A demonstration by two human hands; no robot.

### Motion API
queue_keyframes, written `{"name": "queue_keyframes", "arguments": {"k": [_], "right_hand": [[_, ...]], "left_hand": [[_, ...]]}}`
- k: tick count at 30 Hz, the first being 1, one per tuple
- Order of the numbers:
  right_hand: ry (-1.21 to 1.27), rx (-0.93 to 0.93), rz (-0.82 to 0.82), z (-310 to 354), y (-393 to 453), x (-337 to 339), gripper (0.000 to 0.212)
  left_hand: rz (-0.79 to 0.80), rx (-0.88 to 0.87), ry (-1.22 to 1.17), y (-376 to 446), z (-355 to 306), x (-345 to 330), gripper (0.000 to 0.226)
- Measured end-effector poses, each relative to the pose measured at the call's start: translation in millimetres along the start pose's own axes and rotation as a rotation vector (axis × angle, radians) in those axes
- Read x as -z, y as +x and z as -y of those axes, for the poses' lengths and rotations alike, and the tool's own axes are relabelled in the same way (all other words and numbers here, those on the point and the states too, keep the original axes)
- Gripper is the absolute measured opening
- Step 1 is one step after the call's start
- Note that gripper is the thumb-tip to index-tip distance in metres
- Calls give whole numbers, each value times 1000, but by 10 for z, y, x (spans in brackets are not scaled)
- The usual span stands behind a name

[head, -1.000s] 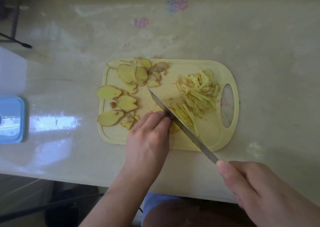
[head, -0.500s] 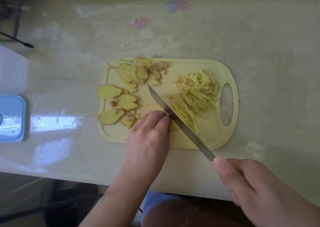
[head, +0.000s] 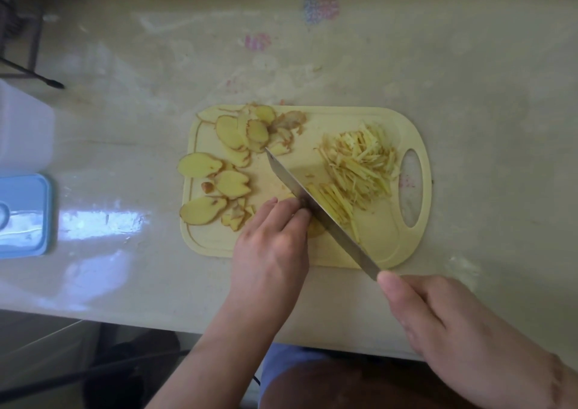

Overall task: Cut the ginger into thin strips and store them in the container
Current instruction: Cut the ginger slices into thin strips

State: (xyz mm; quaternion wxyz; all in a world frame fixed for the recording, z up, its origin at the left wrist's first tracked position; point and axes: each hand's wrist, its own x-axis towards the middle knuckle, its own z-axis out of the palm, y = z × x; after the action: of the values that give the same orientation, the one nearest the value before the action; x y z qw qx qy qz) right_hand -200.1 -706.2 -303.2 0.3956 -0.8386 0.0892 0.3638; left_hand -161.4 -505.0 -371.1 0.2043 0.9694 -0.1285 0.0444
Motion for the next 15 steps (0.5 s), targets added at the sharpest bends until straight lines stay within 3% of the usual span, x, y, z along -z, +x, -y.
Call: {"name": "queue_keyframes", "arguments": {"k": [8, 15], "right_hand": [[-46, -93, 15, -26, -190, 57, 101], [-31, -68, 14, -51, -87, 19, 96]], "left_hand": [[10, 18, -3, 2, -9, 13, 20], [-6, 5, -16, 9, 0, 10, 19]]}}
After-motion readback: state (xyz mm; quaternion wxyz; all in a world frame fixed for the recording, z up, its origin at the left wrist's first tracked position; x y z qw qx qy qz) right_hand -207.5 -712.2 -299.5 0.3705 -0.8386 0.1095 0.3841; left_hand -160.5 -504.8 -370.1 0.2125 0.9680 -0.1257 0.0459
